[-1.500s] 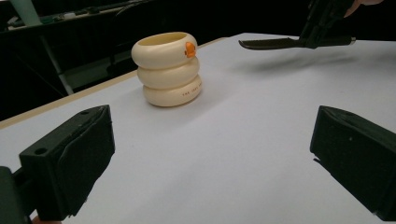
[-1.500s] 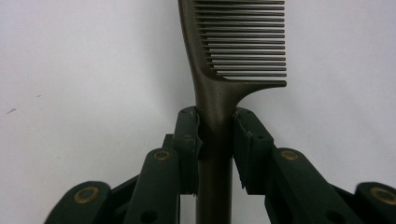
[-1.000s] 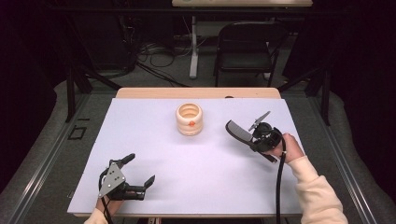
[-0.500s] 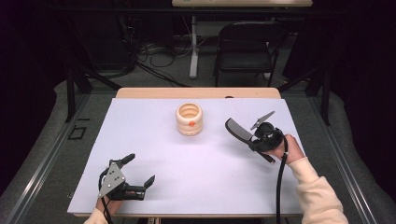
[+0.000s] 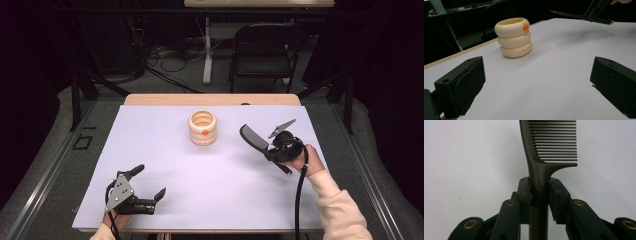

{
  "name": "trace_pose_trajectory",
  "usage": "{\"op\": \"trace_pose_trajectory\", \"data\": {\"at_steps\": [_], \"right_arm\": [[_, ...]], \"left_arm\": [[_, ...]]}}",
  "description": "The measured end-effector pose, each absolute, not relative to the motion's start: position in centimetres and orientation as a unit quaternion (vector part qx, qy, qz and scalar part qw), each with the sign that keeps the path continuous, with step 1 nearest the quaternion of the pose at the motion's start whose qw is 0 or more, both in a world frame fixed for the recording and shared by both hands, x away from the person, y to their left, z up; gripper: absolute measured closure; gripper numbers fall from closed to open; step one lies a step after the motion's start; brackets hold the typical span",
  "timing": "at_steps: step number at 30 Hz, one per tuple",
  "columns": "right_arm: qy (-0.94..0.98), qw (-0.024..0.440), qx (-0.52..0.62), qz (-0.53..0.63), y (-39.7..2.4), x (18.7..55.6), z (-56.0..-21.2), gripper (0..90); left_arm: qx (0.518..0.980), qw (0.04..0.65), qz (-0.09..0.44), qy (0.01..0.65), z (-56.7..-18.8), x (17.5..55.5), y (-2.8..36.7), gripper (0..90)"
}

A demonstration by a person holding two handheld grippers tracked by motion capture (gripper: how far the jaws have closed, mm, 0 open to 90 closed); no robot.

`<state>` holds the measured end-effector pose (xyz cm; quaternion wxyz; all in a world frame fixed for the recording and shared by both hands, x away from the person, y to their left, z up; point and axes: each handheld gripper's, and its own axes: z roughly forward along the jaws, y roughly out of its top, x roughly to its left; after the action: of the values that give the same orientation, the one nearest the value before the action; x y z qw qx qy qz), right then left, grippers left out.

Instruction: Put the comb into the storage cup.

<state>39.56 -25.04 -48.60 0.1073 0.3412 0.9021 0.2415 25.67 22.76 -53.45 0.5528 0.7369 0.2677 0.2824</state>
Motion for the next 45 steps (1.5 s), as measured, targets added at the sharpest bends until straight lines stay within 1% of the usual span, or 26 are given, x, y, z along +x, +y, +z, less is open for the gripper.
{"op": "trace_pose_trajectory", "data": {"at_steps": [9, 45], "right_arm": [[0.896, 0.101, 0.340, 0.266, -24.8, 39.5, -48.6, 72.4], [0.877, 0.112, 0.333, 0.329, -23.0, 39.2, -48.7, 72.3]], "left_arm": [[0.737, 0.553, 0.280, 0.270, -53.5, 25.7, 22.7, 0.0], [0.737, 0.553, 0.281, 0.270, -53.5, 25.8, 22.8, 0.0]]}}
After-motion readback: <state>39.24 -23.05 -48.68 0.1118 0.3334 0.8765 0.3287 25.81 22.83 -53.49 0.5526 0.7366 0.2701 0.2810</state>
